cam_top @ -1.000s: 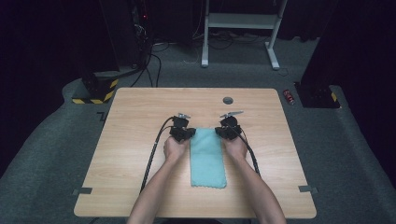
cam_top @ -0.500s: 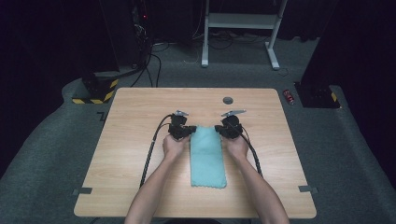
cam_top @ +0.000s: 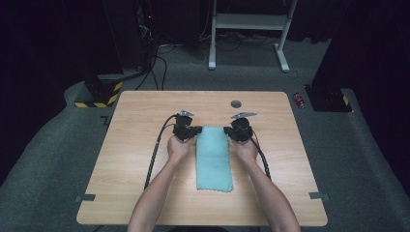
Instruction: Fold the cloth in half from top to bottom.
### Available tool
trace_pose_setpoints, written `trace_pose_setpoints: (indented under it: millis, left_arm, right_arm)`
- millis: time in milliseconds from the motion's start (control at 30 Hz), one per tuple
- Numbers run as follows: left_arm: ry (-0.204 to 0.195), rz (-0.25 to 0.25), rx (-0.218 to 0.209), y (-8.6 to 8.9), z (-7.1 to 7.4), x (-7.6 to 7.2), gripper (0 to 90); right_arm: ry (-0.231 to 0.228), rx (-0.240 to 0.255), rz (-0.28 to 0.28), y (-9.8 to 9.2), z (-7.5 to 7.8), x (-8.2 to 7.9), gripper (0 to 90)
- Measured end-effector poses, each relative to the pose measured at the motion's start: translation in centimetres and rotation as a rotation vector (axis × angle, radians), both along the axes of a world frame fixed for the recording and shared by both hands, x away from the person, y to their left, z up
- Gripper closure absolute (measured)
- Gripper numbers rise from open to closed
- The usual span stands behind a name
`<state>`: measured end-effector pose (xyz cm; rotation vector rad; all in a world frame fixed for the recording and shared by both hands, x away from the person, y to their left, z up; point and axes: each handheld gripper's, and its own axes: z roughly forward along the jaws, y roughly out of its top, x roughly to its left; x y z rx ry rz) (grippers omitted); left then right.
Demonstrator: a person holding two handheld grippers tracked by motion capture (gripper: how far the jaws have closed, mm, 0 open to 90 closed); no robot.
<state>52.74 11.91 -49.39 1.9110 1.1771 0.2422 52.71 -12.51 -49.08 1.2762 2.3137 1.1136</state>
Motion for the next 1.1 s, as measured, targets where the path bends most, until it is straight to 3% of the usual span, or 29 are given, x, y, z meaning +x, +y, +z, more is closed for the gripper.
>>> trace_pose_setpoints:
  millis: [67, 100, 267, 367, 500, 633, 1100]
  left_arm:
    - [0.014, 0.003, -0.020, 0.1, -0.1, 0.3, 89.1]
    - [0.019, -0.002, -0.011, 0.0, -0.2, 0.4, 89.1]
    - [0.000, -0.007, -0.006, -0.6, 0.4, 1.1, 89.1]
    - [-0.005, -0.024, 0.028, -1.2, 0.8, 1.6, 89.1]
    - [0.007, -0.002, -0.006, -1.0, 0.9, 1.8, 89.1]
    - [-0.013, -0.025, -0.011, -1.1, 1.4, 1.5, 89.1]
    - [-0.058, -0.104, -0.044, -0.6, 2.8, -1.1, 89.0]
  right_arm:
    - [0.001, 0.009, -0.012, -0.2, 0.0, 0.1, 90.0]
    - [0.003, 0.021, -0.013, -0.4, 0.0, 0.2, 90.0]
    - [0.001, 0.022, -0.030, -0.8, 0.2, 0.4, 90.0]
    - [0.020, 0.030, -0.045, -1.2, 0.2, 0.8, 90.0]
    - [-0.012, 0.014, -0.037, -0.9, 1.3, 1.1, 90.0]
    - [0.005, 0.017, -0.038, -1.3, 1.0, 1.0, 90.0]
    - [-0.050, 0.054, 0.015, -2.3, 2.1, -1.4, 90.0]
